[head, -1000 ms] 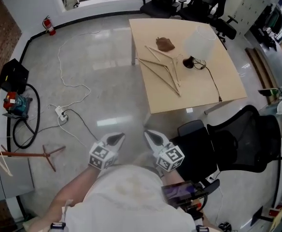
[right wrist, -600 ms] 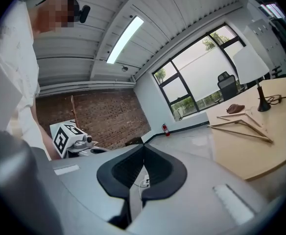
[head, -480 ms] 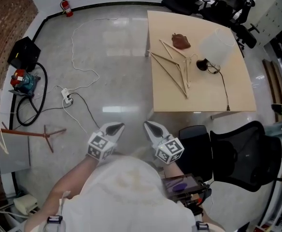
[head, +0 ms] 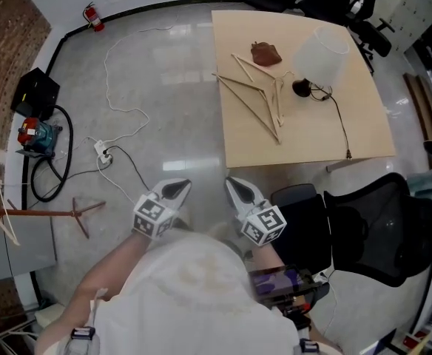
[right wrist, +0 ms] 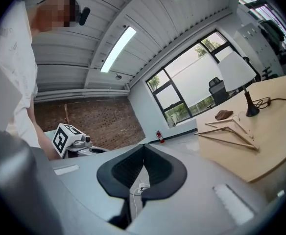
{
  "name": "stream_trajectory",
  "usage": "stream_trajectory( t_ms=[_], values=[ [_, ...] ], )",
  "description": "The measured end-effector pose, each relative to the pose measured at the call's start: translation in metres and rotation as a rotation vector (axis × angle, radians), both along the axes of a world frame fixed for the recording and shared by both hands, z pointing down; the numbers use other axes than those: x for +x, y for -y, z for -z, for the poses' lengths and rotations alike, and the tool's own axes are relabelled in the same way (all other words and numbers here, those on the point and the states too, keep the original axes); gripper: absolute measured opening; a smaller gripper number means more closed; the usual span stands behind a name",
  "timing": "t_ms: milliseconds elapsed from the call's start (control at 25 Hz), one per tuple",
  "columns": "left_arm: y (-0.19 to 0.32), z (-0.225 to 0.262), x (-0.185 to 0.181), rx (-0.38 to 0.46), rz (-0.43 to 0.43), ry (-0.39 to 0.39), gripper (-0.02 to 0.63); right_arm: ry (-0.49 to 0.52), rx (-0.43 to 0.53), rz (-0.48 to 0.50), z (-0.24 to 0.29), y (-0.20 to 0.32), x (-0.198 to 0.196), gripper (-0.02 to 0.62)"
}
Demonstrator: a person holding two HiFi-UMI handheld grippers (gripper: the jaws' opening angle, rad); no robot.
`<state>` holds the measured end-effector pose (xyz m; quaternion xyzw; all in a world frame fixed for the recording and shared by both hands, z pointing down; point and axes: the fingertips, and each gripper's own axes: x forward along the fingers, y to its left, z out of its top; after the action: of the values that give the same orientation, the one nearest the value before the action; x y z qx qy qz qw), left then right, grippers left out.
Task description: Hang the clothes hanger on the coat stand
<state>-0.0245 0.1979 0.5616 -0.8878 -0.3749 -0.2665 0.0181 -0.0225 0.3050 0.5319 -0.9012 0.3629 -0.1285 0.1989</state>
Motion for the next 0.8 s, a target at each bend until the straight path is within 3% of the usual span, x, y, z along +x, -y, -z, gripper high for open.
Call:
stream_trajectory(
  t_ms=[360,800],
  values=[
    [-0.048,-0.018,0.033,-0.018,-0.147,0.037,0.002,0.043,-0.02,-0.126,-0.012,-0.036,0.025,0.014],
    [-0.067,0.003,0.141,-0.135,-0.299,0.029,0.002,0.027,-0.106,-0.296,0.006,-0.052,0.104,0.015]
  ],
)
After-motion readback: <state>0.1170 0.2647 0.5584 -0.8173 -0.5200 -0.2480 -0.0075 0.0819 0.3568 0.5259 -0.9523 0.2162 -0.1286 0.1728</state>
